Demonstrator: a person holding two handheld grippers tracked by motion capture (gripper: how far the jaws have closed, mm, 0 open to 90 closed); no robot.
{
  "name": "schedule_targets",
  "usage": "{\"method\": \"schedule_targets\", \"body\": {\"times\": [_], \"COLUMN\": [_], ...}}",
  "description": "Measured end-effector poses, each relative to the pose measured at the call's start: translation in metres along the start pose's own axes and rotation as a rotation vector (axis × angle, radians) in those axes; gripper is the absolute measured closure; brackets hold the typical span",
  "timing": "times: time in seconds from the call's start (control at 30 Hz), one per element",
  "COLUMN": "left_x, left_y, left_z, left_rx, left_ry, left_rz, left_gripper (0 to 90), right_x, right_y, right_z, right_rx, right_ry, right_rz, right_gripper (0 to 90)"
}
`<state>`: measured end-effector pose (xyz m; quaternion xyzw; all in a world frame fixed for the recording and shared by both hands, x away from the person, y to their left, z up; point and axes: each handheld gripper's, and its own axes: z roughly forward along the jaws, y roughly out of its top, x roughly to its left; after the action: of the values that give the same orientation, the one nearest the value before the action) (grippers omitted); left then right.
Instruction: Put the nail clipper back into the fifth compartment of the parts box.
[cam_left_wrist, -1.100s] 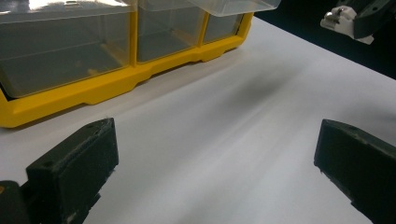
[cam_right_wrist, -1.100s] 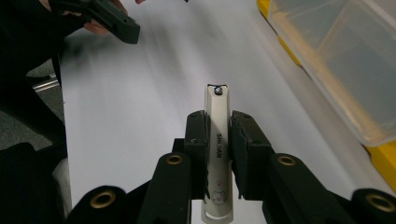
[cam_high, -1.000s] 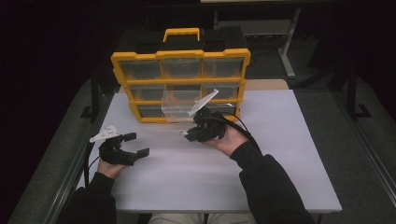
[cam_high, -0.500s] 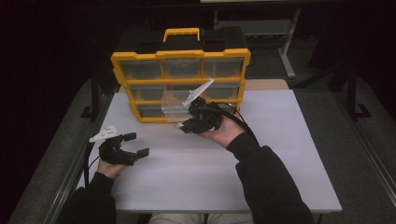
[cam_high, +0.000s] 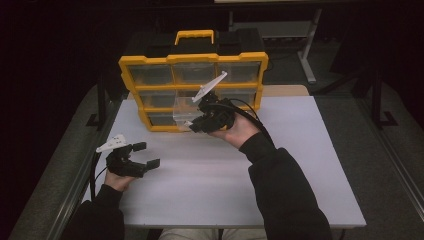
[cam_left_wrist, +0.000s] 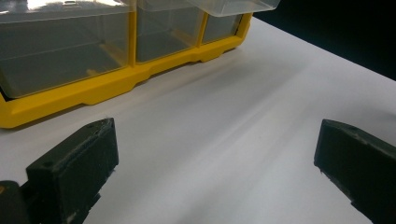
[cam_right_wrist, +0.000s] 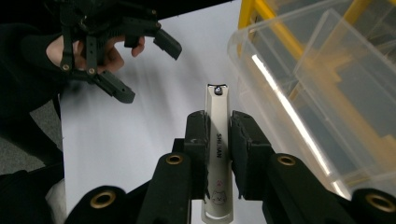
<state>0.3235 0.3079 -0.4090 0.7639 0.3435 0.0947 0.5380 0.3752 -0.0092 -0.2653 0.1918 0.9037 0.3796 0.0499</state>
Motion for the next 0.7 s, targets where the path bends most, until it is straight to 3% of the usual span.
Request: {"method": "schedule_targets", "body": {"times": [0.7], "left_x": [0.001], "left_y": [0.000], "left_z": [0.000], "left_rx": [0.001], "left_ry": [-0.005], "left_rz": [-0.001], "left_gripper": [0.0], "right_x": [-0.019], "right_y": [0.032], "right_z": [-0.014], "right_rx": [-0.028], "right_ry": [-0.041], "right_rz": [0.007], "right_gripper": [75.8]}}
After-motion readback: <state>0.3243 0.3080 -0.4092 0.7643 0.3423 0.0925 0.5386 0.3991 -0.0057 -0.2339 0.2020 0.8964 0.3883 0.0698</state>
